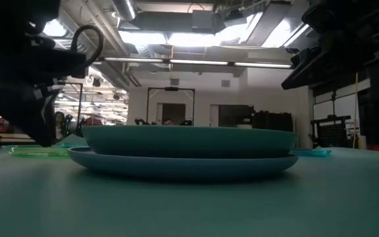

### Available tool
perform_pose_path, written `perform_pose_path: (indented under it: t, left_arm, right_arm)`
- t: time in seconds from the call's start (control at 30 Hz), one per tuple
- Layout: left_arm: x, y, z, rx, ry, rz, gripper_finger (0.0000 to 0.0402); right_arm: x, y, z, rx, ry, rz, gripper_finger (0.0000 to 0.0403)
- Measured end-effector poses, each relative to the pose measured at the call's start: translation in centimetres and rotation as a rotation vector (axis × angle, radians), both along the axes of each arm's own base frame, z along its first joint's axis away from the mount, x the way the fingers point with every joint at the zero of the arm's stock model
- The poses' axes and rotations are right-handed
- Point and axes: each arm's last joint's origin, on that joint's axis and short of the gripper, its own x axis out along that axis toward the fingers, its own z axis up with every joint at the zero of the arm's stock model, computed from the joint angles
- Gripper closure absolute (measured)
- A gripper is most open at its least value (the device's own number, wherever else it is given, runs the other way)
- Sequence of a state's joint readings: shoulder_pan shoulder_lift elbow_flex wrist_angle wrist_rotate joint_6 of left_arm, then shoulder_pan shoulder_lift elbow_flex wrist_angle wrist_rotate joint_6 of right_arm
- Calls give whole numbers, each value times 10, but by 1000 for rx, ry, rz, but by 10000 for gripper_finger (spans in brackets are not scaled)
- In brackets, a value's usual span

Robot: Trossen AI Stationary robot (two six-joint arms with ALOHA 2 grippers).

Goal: Stack plastic plates
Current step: Stack the light green plate on top of the white plate

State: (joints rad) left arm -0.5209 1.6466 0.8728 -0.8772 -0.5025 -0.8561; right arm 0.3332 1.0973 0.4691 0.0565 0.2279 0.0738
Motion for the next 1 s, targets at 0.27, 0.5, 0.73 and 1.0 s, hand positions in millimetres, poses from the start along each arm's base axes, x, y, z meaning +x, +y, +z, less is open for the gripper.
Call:
perform_pose_path:
  t: [0.27, 0.5, 0.73, 1.0]
  left_arm:
    - [-7, 10, -12, -2, 33, 32, 310]
    - [-10, 17, -20, -10, 37, 54, 311]
    - [-11, 17, -20, -9, 41, 44, 363]
    - [-11, 17, -19, 11, 54, 42, 398]
  right_arm:
    - [0, 0, 0, 1, -3, 0, 276]
    - [0, 0, 0, 1, -3, 0, 276]
    - [0, 0, 0, 1, -3, 0, 276]
    - [0, 0, 0, 1, -3, 0, 276]
